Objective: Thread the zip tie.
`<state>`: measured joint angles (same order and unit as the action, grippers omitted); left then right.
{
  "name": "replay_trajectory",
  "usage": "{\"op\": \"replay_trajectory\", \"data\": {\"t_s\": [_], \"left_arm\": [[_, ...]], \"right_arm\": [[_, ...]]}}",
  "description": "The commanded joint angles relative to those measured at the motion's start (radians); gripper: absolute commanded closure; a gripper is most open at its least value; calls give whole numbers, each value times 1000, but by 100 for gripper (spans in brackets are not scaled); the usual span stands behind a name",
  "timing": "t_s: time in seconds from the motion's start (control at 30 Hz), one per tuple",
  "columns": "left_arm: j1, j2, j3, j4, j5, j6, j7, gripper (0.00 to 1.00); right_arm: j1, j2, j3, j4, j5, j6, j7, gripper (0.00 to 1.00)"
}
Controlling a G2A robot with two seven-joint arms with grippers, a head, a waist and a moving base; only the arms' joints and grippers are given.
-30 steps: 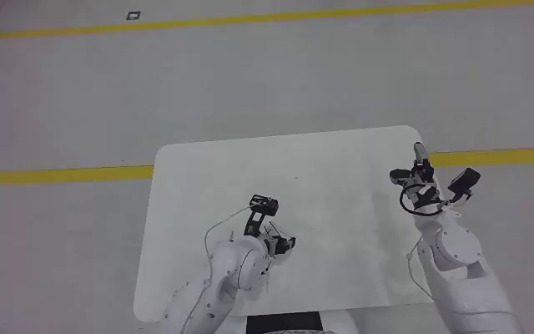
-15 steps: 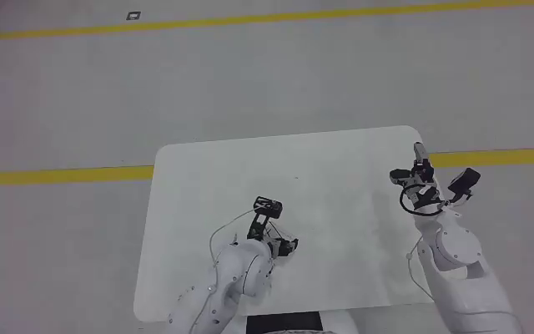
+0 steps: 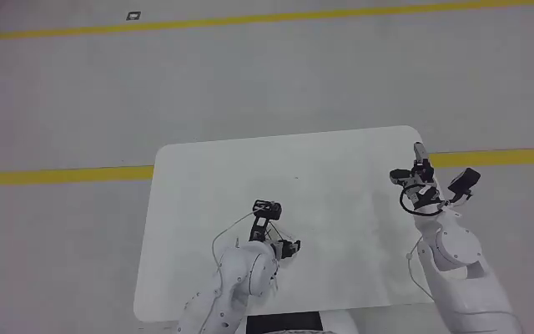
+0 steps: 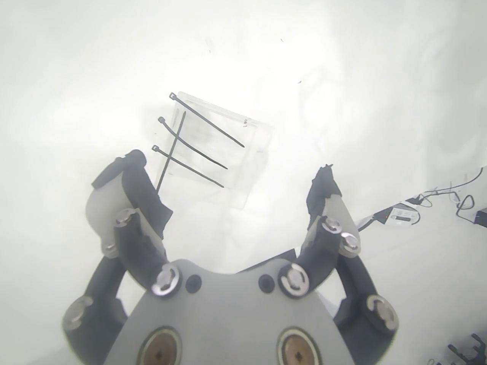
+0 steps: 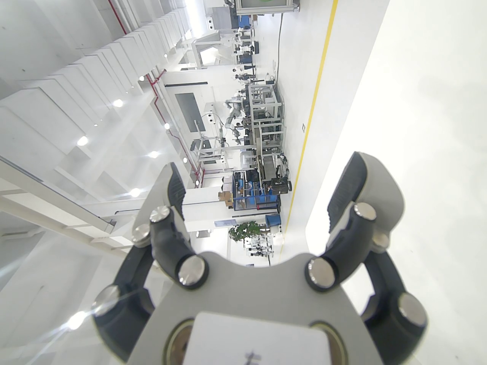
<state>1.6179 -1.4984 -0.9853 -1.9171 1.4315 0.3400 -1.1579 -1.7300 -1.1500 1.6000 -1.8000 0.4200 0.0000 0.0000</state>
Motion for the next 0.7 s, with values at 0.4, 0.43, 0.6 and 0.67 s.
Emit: {"op": "replay_trajectory", "data": {"t_s": [0.4, 0.43, 0.6, 0.67], "left_arm": [[12, 6, -21, 4, -23, -43, 29, 0], [14, 9, -29, -1, -27, -50, 28, 0], [23, 20, -56, -20, -42, -98, 13, 10], [25, 24, -58, -23, -44, -108, 8, 43]], "right_arm": [[0, 0, 0, 0, 0, 0, 0, 0], [0, 0, 0, 0, 0, 0, 0, 0], [0, 0, 0, 0, 0, 0, 0, 0], [0, 0, 0, 0, 0, 0, 0, 0]]}}
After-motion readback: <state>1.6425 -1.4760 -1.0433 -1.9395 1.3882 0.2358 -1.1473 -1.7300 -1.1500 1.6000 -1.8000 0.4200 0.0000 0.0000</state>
